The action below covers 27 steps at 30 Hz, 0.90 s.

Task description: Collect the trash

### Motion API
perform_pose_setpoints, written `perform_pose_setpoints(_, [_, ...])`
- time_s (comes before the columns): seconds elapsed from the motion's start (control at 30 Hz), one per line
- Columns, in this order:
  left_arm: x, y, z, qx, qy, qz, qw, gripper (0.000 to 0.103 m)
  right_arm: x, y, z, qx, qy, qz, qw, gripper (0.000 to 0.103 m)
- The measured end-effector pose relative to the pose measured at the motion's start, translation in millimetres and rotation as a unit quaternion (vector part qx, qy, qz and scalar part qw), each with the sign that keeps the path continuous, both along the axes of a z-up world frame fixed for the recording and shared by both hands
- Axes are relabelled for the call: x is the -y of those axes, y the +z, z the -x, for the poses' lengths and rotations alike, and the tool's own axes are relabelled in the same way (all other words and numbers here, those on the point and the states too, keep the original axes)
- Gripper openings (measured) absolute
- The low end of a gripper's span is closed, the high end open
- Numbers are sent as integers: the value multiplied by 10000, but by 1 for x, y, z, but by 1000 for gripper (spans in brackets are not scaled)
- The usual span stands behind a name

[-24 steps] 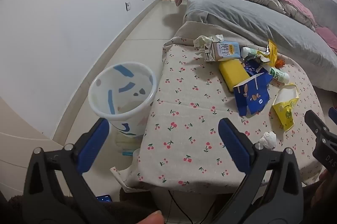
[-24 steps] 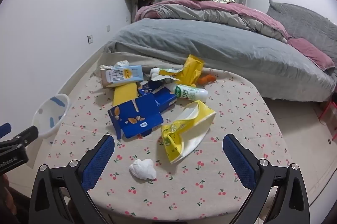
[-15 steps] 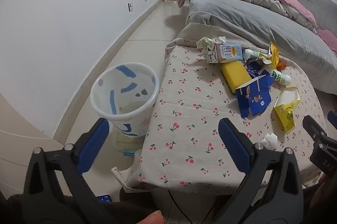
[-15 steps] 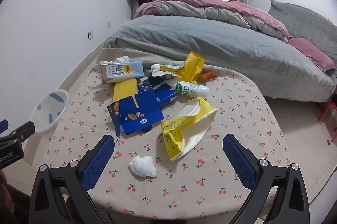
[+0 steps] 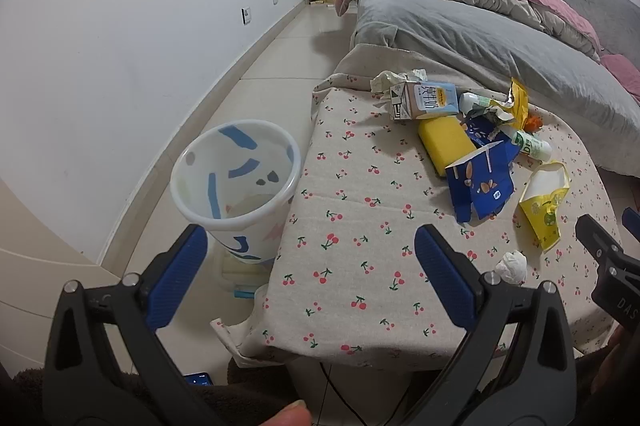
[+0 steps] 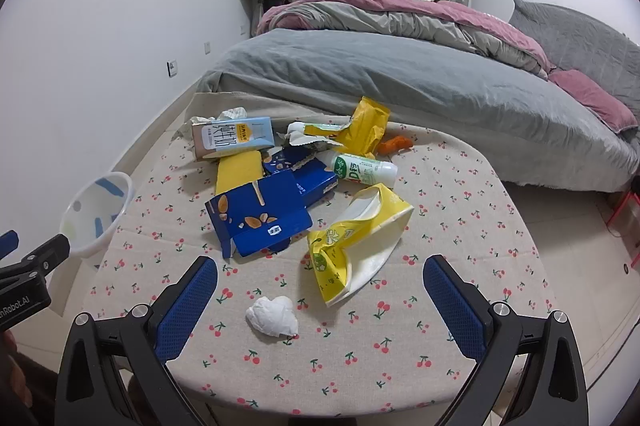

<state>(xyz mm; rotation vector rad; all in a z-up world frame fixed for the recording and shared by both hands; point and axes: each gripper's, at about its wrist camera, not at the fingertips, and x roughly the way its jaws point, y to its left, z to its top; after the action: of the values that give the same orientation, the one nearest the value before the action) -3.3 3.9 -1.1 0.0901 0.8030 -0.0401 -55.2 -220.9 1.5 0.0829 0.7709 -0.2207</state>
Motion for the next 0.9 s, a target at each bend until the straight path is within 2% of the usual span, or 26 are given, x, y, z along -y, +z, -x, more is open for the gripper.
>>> perform_pose_setpoints(0.9, [1, 0, 0, 0, 6, -1, 10000, 103, 0, -1, -1, -14, 6, -53, 10000, 103])
